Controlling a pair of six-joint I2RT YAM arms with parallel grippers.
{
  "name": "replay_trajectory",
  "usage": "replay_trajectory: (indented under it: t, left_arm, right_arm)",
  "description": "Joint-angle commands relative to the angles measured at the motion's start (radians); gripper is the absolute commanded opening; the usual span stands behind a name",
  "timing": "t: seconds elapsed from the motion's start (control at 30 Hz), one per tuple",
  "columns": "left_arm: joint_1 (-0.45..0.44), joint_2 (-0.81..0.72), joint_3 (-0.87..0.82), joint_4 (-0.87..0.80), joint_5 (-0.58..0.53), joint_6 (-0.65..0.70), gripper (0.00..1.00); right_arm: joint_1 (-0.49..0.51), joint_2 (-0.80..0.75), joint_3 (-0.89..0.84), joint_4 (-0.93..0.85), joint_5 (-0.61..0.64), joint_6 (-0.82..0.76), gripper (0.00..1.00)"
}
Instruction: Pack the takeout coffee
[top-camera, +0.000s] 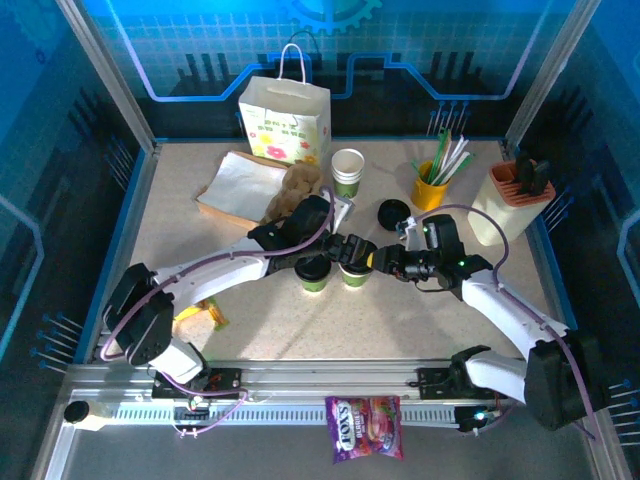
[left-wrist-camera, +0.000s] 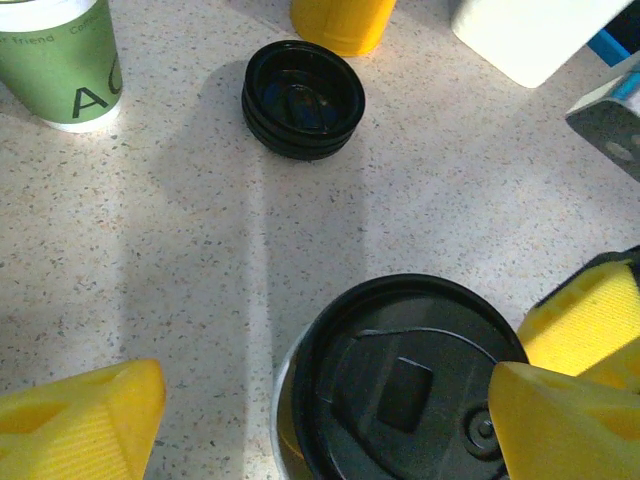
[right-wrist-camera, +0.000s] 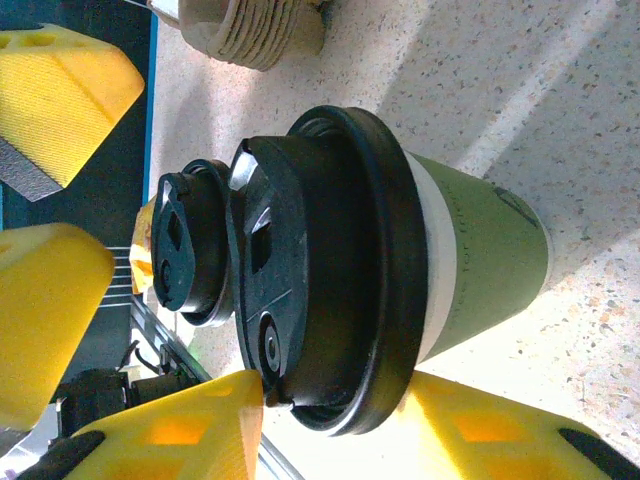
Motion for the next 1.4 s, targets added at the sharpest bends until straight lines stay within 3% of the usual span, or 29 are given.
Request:
replay_trajectory:
  t: [0.0,0.53,0.87,1.37]
  left_arm:
    - [0.009,-0.037,-0.009,-0.032,0.058,0.027,0.85]
    - [0.007,0.083,0.128,-0.131,0.101,0.031,0.76]
    - [0.01,0.121,0.172,-0.152,0.086,0.014,0.64]
    - [0.011,0.123,0.169,-0.158,0.09,0.023,0.67]
  right_arm:
    - [0.014,0.009,-0.006,0.009,-0.002,-0.004,0.41]
    - [0.013,-0.018,-0.01,0.0,0.001,-0.031,0.43]
    - [0.014,-0.011,0.01,-0.02,0.025,-0.049,0.49]
    - [0.014,-0.018,0.023,-0.029,0.024,-0.071,0.53]
